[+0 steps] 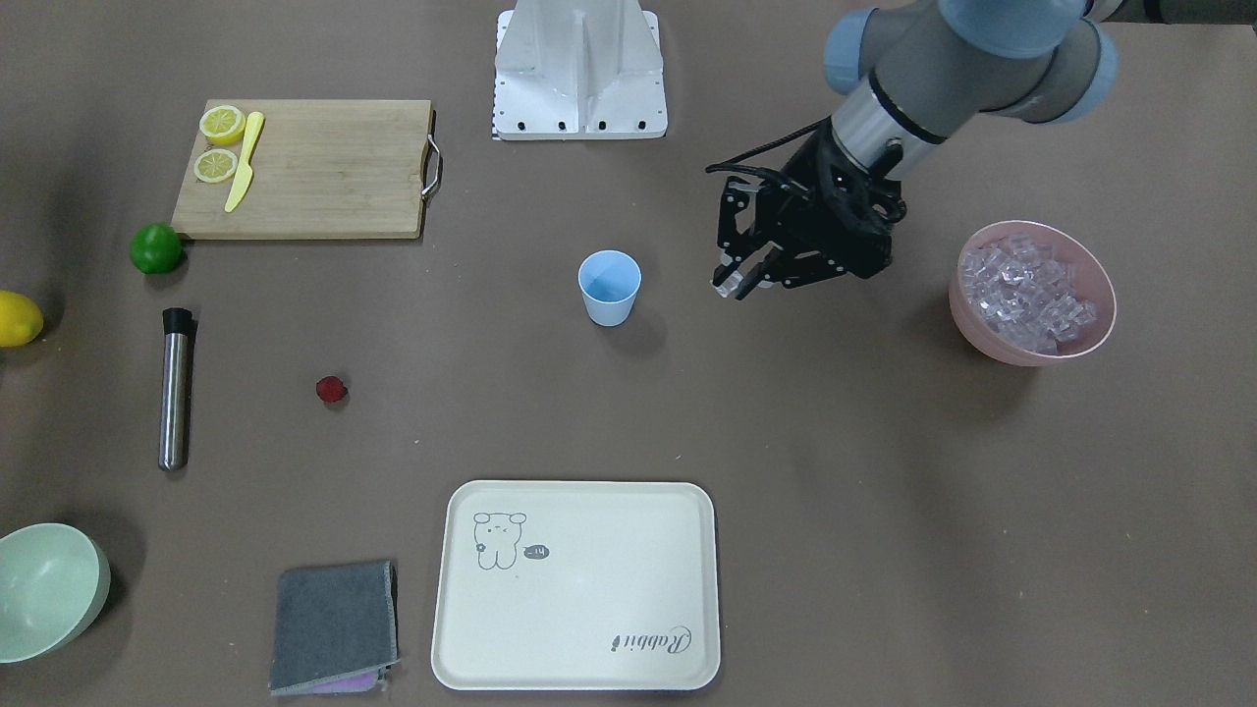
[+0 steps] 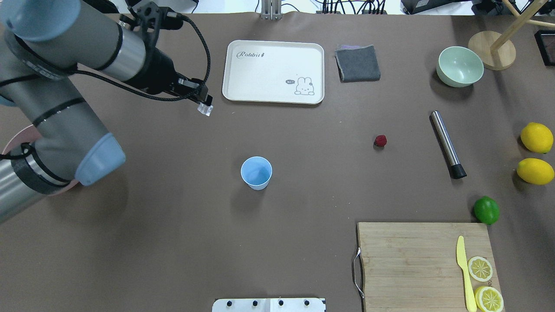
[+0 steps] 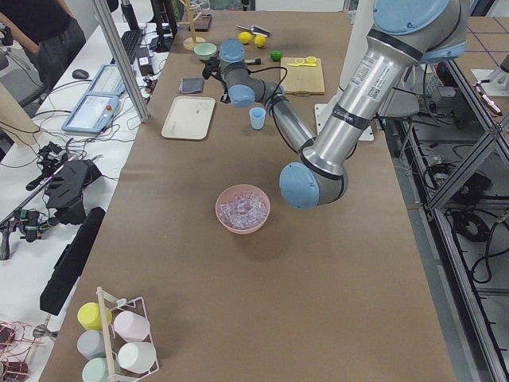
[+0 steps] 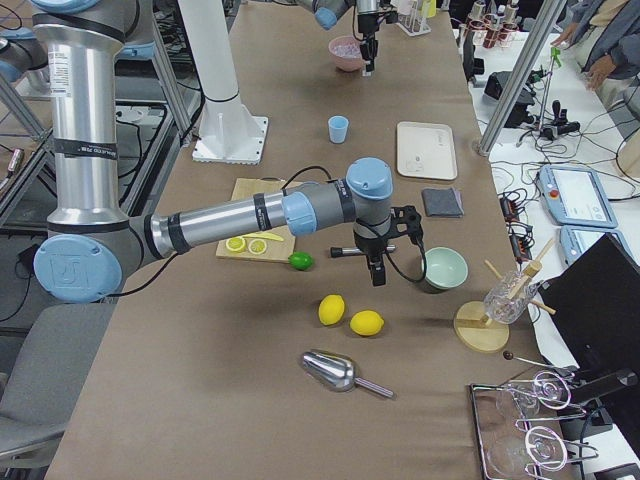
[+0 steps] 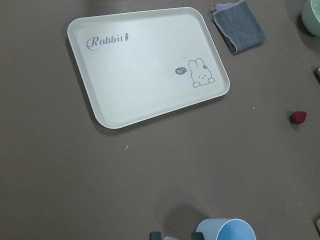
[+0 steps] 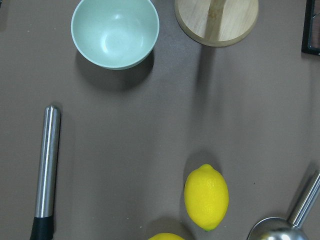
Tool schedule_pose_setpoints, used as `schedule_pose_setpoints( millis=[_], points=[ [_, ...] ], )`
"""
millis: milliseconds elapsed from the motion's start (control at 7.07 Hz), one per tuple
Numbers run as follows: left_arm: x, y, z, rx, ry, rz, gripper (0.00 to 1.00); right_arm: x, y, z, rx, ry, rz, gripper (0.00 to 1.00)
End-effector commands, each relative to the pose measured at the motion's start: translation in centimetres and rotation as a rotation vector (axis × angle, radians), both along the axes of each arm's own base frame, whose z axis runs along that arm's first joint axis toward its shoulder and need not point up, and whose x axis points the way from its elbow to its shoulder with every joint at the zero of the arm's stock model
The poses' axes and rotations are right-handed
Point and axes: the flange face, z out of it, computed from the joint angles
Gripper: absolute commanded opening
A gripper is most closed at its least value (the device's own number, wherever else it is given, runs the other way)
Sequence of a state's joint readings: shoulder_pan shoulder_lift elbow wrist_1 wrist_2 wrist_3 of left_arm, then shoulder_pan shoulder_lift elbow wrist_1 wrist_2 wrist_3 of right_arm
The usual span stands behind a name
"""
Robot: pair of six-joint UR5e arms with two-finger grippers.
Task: Mash ice and strawberries in cup
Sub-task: 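Carry the ice cube with the left gripper over the light-blue cup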
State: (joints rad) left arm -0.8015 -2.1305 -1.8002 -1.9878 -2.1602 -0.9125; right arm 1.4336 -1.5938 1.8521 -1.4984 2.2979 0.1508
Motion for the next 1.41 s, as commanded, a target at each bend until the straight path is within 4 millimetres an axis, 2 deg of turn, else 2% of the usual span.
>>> schedule_pose_setpoints(
  millis=[0, 141, 424, 566, 1131, 1273],
  points=[
    [7.6, 5.0, -1.9, 0.001, 0.024, -0.069, 0.0, 0.0, 0.0, 0.0, 0.001, 0.0, 0.0, 1.0],
    [10.2, 7.2, -2.0, 0.029, 0.021, -0.095, 0.0, 0.0, 0.0, 0.0, 0.001, 0.0, -0.001, 1.0],
    [12.5, 8.9, -1.2, 0.03, 0.006, -0.105, 0.0, 0.1, 0.3, 0.5, -0.007, 0.003, 0.0, 1.0],
    [13.3, 9.2, -0.5, 0.032, -0.009, -0.102, 0.0, 0.1, 0.5, 0.6, -0.01, 0.003, 0.0, 1.0],
    [14.3, 8.7, 1.0, 0.033, -0.001, -0.102, 0.0, 0.1, 0.5, 0.8, -0.014, 0.004, 0.001, 1.0],
    [14.2, 9.1, 2.4, 0.033, -0.018, -0.095, 0.0, 0.0, 0.5, 0.7, -0.013, 0.003, -0.001, 1.0]
  ],
)
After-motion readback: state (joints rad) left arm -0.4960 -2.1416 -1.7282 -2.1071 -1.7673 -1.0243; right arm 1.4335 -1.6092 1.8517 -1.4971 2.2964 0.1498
